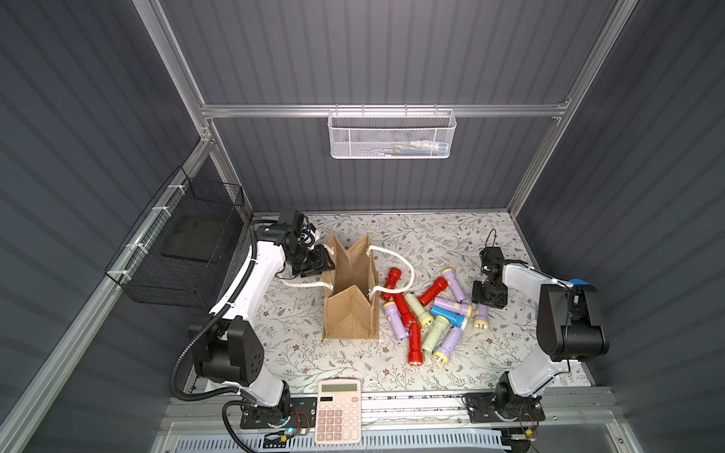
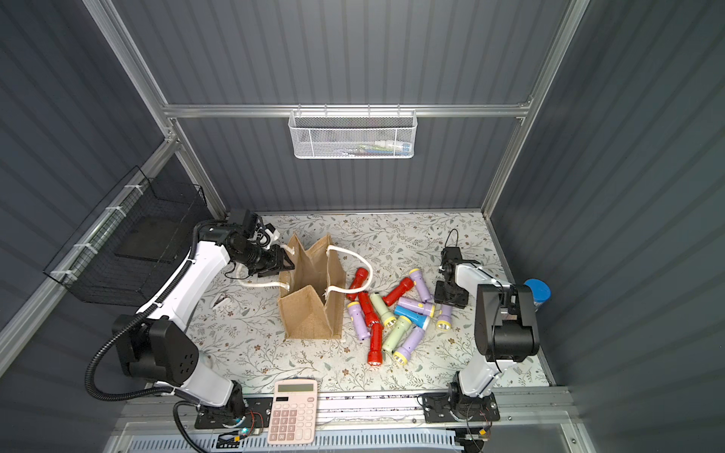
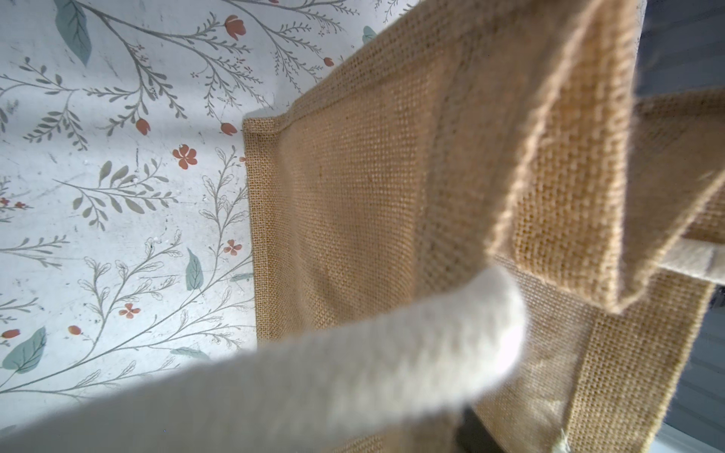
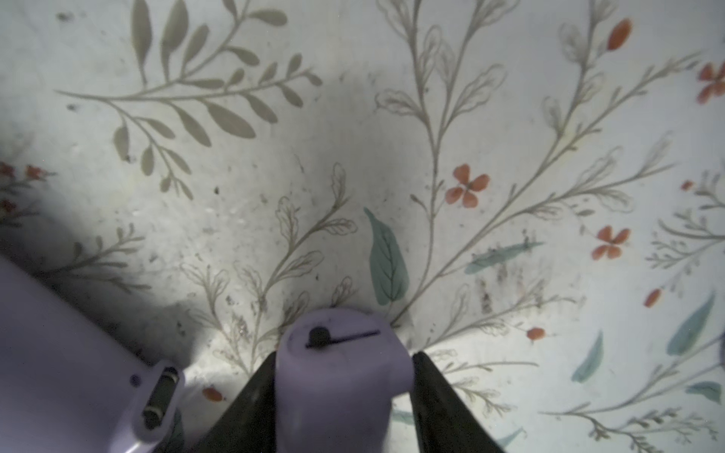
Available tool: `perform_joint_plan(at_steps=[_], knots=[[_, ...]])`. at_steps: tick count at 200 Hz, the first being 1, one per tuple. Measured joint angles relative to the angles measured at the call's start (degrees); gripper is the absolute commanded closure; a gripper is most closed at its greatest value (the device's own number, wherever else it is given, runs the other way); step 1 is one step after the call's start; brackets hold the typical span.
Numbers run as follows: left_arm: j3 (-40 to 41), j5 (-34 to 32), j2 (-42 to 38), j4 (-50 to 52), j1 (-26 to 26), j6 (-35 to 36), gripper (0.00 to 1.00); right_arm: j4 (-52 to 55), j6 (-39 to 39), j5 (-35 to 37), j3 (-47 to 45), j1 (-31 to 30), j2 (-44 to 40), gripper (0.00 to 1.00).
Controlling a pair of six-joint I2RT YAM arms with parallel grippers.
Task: Put the flashlights into the tote bags
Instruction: Pick up the flashlight from the center of the board.
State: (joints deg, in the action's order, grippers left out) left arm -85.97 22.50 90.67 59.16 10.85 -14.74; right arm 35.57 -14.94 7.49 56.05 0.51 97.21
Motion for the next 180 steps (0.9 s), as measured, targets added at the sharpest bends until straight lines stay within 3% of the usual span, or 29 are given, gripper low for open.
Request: perform_joint_plan(at_steps=[99,180], knots=[[-0.90,0.00,0.44,-0.02,0.00,0.00,0.51,-1.31,-2.54,-1.66,-0.61,0.09,0.02,0.54],[-2.25,1.29,0.70,-0.42,0.00,-0.28,0.51,-2.56,-3.91,-1.25,-0.96,0.22,-0.11,0.86]])
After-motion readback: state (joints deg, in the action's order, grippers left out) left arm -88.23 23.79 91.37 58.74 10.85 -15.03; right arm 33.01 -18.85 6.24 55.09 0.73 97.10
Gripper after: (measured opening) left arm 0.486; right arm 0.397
